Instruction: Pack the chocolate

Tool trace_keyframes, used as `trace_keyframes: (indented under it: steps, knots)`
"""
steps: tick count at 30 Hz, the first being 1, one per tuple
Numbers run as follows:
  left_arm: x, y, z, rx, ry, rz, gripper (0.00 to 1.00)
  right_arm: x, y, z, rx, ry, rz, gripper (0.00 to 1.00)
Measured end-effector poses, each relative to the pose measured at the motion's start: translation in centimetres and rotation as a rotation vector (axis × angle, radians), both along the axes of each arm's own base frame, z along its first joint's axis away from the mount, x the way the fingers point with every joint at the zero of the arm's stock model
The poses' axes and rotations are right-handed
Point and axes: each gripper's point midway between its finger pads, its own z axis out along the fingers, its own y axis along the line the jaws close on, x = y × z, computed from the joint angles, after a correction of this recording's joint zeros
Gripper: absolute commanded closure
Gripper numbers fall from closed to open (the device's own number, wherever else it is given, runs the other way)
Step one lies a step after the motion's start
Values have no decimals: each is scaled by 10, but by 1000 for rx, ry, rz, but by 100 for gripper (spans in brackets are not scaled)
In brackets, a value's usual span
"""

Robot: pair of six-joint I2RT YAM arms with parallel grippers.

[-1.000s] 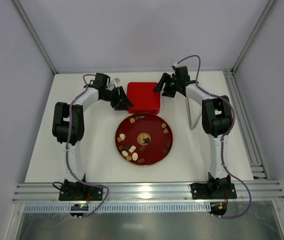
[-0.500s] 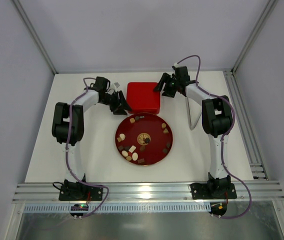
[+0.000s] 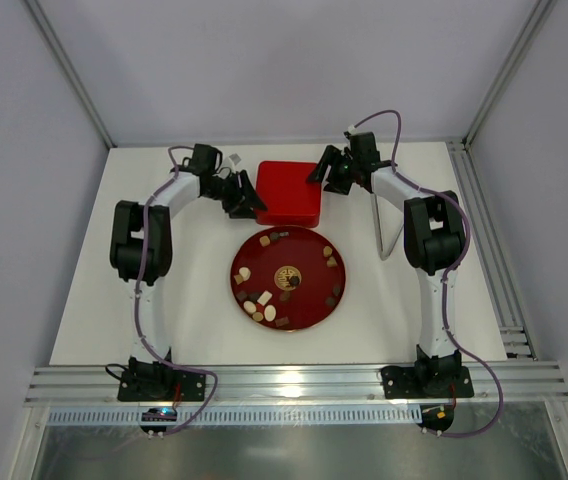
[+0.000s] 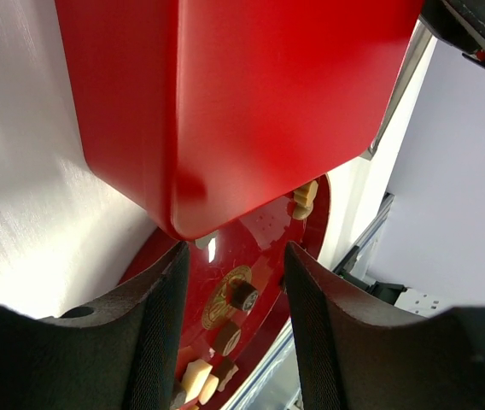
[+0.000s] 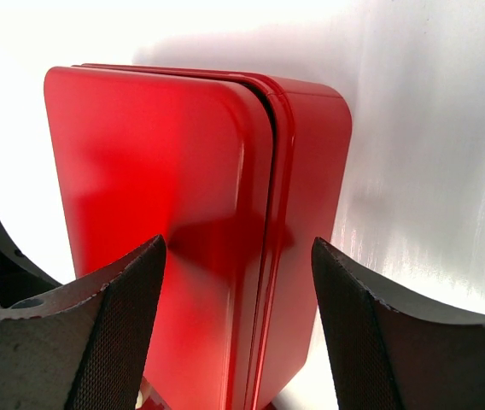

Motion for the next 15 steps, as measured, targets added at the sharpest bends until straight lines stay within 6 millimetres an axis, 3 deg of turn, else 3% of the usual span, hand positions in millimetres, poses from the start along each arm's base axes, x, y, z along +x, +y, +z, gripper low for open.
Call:
trace_keyframes:
  steps: [15]
  knots:
    - [5, 5, 5, 3, -1, 11, 48, 1, 0, 0, 1, -3, 0, 29]
